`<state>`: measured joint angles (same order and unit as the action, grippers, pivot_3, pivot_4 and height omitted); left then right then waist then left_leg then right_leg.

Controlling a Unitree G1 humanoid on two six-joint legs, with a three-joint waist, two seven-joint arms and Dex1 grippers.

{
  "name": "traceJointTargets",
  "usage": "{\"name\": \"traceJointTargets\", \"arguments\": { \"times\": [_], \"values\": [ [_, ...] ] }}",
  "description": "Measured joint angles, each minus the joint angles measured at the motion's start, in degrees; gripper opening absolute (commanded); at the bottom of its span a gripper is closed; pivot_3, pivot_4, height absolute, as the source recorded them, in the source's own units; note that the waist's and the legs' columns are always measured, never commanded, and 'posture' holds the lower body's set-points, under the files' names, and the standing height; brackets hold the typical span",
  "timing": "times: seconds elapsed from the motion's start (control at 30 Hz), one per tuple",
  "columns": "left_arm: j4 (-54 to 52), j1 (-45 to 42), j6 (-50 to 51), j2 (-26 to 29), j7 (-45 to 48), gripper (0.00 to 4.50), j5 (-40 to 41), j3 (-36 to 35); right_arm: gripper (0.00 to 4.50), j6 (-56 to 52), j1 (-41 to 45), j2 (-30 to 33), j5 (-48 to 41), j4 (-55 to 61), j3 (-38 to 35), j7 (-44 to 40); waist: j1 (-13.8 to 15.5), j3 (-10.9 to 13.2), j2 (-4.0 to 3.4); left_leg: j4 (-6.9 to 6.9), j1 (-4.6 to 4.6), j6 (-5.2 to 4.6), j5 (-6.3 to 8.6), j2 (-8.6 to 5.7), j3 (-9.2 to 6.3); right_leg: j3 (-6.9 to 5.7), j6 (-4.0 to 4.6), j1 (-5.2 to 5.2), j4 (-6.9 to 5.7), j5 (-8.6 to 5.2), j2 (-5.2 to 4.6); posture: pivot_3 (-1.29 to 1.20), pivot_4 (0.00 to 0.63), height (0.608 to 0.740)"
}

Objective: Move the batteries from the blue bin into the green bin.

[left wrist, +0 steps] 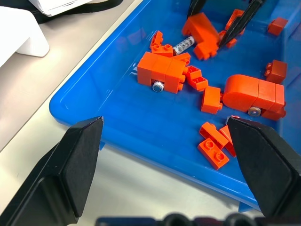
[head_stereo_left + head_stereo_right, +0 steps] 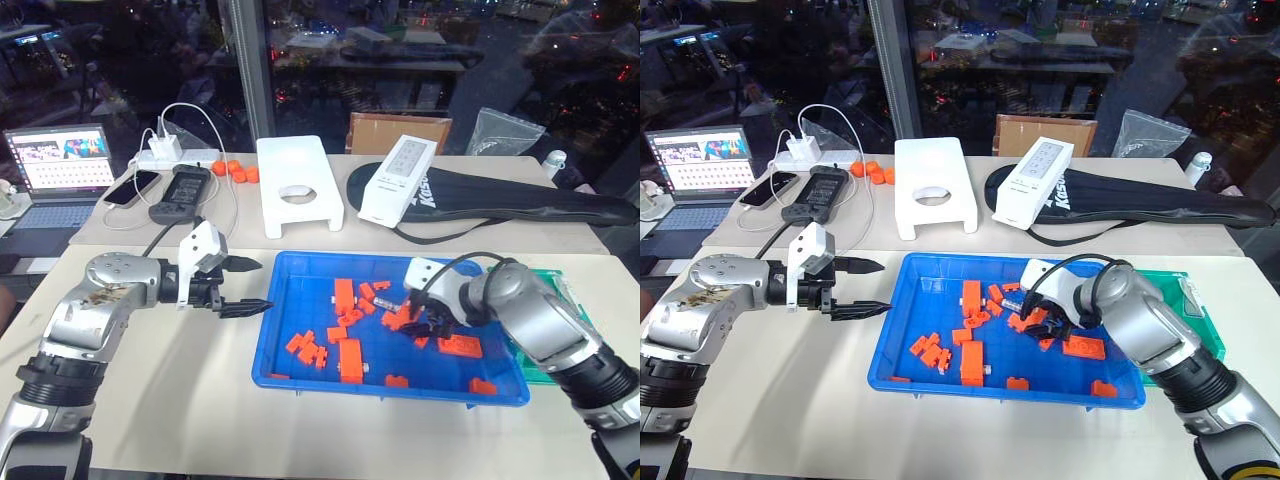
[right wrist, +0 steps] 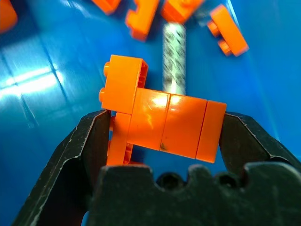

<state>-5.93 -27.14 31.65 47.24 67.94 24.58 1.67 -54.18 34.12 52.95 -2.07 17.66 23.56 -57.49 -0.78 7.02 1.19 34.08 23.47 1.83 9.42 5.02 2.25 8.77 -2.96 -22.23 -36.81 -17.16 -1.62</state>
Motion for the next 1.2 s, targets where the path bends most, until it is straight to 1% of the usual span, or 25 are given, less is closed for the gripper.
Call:
{"name": "traceJointTargets", "arguments": {
  "times": [0.13, 0.23, 0.3, 0.33, 0.53, 0.63, 0.73, 0.93, 1.03, 1.13, 1.2],
  "values": [
    [0.1, -0.41, -0.03, -0.3, 0.01, 4.5, -0.06, 0.75, 3.28, 0.03, -1.69, 6.38, -1.65, 2.66, -3.37, -2.81, 0.08, 0.0, 0.0, 0.0, 0.01, 0.0, 0.0, 0.0, 0.0, -0.01, -0.07, 0.01, 0.03, -0.04, -0.02, 0.0, 0.15, 0.722],
    [0.23, -1.25, -0.11, -0.52, 0.04, 4.5, -0.2, 1.2, 3.28, -0.03, -4.28, 9.55, -2.57, 3.14, -5.53, -3.87, 0.02, 0.0, 0.0, 0.0, -0.02, 0.0, 0.0, 0.0, 0.0, -0.01, -0.1, 0.02, 0.02, -0.06, -0.01, 0.0, 0.15, 0.722],
    [0.3, -1.59, -0.18, -0.61, 0.07, 4.5, -0.37, 1.46, 4.28, -0.99, -6.05, 10.12, -3.72, 3.35, -6.45, -4.5, -0.07, 0.0, 0.0, 0.0, -0.03, 0.0, 0.0, 0.0, 0.0, 0.0, -0.13, 0.02, 0.02, -0.08, -0.01, 0.0, 0.15, 0.722],
    [0.41, -1.67, -0.18, -0.8, 0.1, 4.5, -0.44, 1.62, 4.41, -1.62, -6.66, 10.14, -4.22, 3.55, -6.61, -4.54, -0.24, 0.0, 0.0, 0.0, -0.03, 0.0, 0.0, 0.0, 0.0, 0.01, -0.13, 0.01, 0.0, -0.08, 0.0, 0.0, 0.15, 0.722],
    [0.47, -1.74, -0.2, -1.26, 0.32, 4.5, -0.45, 1.82, 4.46, -1.72, -7.24, 9.72, -5.59, 4.21, -8.43, -3.15, -0.36, 0.0, 0.0, 0.0, -0.03, 0.0, 0.0, 0.0, -0.01, 0.01, -0.14, 0.01, -0.01, -0.08, 0.0, 0.0, 0.15, 0.722],
    [0.57, -1.74, -0.21, -1.18, 0.35, 4.5, -0.47, 1.8, 4.46, -0.56, -4.1, 7.82, -5.5, 3.58, -8.86, -1.74, -0.41, 0.0, 0.0, -0.01, -0.07, 0.0, 0.0, 0.0, -0.02, 0.0, -0.14, 0.02, -0.01, -0.08, 0.01, 0.0, 0.15, 0.722],
    [0.55, -1.77, -0.23, -1.15, 0.33, 4.5, -0.47, 1.78, 4.46, 0.28, -0.88, 2.59, -5.72, 1.86, -8.69, -0.13, -0.46, 0.0, 0.0, -0.02, -0.06, 0.0, 0.0, 0.0, -0.03, 0.01, -0.13, 0.02, -0.02, -0.08, 0.01, 0.0, 0.15, 0.722],
    [0.36, -1.32, -0.21, -0.7, 0.18, 4.5, -0.47, 1.55, 4.46, 2.64, 3.13, -6.45, -3.44, -4.97, -2.73, 2.63, -0.18, 0.0, 0.0, 0.0, -0.01, 0.0, 0.0, -0.01, -0.02, 0.0, 0.03, 0.0, -0.02, 0.01, 0.0, 0.0, 0.15, 0.722],
    [0.12, -0.86, -0.21, -0.18, 0.11, 4.5, -0.51, 1.51, 4.46, 3.01, 4.43, -8.5, -2.49, -7.53, 0.5, 2.57, 0.02, 0.0, -0.01, 0.07, 0.05, 0.0, 0.0, -0.01, -0.02, -0.01, 0.05, 0.0, -0.01, 0.03, 0.0, 0.0, 0.15, 0.722],
    [0.0, -0.08, -0.22, 0.36, 0.04, 4.5, -0.95, 1.51, 4.46, 3.19, 5.77, -9.35, -1.97, -9.07, 1.05, 2.45, 0.04, -0.01, -0.01, 0.06, 0.03, 0.0, 0.0, -0.01, -0.02, -0.02, 0.07, 0.0, -0.02, 0.04, 0.0, 0.0, 0.15, 0.722],
    [-0.03, 0.33, -0.22, 0.37, -0.13, 4.5, -0.96, 1.51, 3.96, 3.47, 5.96, -9.96, -1.54, -9.92, 1.07, 2.44, 0.02, -0.01, -0.01, 0.06, 0.03, 0.0, 0.0, 0.0, -0.02, -0.04, 0.06, 0.0, -0.03, 0.03, 0.0, 0.0, 0.15, 0.722]
  ]
}}
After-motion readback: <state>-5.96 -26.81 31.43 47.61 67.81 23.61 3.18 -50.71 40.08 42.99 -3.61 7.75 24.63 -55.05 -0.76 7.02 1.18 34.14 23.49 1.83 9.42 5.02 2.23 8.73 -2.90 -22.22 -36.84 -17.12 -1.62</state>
